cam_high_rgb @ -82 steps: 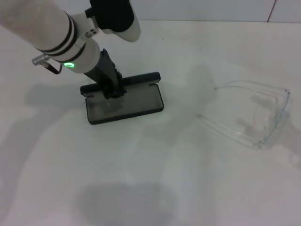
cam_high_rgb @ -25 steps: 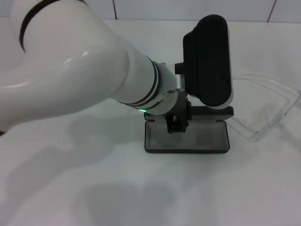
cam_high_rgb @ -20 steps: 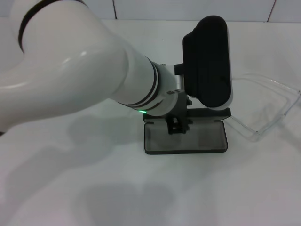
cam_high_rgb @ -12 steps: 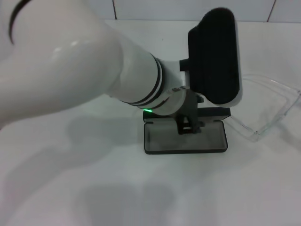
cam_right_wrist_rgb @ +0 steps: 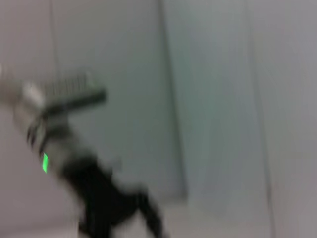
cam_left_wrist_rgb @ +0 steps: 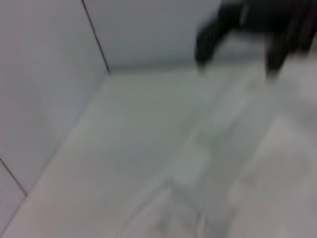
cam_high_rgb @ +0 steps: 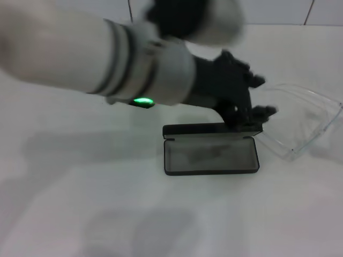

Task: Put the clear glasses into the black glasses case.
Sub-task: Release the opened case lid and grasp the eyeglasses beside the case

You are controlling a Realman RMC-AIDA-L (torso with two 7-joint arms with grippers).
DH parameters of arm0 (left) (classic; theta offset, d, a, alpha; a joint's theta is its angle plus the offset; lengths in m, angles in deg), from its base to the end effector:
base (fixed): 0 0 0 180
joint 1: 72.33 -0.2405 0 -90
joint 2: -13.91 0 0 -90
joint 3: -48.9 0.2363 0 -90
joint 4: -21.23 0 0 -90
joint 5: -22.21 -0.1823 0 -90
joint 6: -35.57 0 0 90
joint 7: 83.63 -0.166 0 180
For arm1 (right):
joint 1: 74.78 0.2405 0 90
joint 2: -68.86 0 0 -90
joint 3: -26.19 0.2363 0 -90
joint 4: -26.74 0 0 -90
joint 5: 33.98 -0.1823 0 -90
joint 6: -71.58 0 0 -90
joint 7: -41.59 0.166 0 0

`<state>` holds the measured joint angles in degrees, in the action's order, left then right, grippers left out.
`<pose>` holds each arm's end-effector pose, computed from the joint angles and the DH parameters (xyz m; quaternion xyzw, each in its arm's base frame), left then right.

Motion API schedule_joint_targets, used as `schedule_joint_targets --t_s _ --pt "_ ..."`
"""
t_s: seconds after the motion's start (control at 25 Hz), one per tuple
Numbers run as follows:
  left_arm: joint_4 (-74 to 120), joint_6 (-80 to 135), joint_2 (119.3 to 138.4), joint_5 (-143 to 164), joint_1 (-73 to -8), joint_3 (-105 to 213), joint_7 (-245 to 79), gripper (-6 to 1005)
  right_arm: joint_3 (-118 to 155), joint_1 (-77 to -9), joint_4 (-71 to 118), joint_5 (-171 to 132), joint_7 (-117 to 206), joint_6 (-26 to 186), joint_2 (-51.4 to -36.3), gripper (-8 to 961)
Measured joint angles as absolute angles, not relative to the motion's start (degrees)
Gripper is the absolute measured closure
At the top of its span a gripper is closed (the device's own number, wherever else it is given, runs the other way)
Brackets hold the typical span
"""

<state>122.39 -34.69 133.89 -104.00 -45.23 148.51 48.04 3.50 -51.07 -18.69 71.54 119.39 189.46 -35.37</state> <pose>-0.0390 0.2751 -0.0438 -0.9879 0.0075 -0.0672 0.1396 0.2375 0.2666 0.1467 -0.9240 0.0951 0.3209 0.1850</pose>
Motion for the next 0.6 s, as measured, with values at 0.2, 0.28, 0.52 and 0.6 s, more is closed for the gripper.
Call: schedule_joint_targets --t_s 0.2,0.28,0.52,0.6 --pt "120.57 -35.4 133.78 -78.17 -55.47 135.6 33.94 519 -6.6 -43.63 -27.77 84.83 126.7 189.89 -31.86 181" --pt "117.5 -36.77 133.74 -69.93 -58.08 130.98 29.38 519 -10.56 -39.68 -29.41 90.81 128.33 190.07 -31.01 188" --pt "106.49 -39.87 133.71 -62.63 -60.03 125.49 22.0 522 -19.97 -30.81 -32.82 103.01 129.7 191.07 -30.42 242" --pt "103.53 -40.6 133.72 -60.99 -61.22 125.28 18.87 524 -23.6 -27.57 -34.3 107.06 130.13 191.14 -31.53 260"
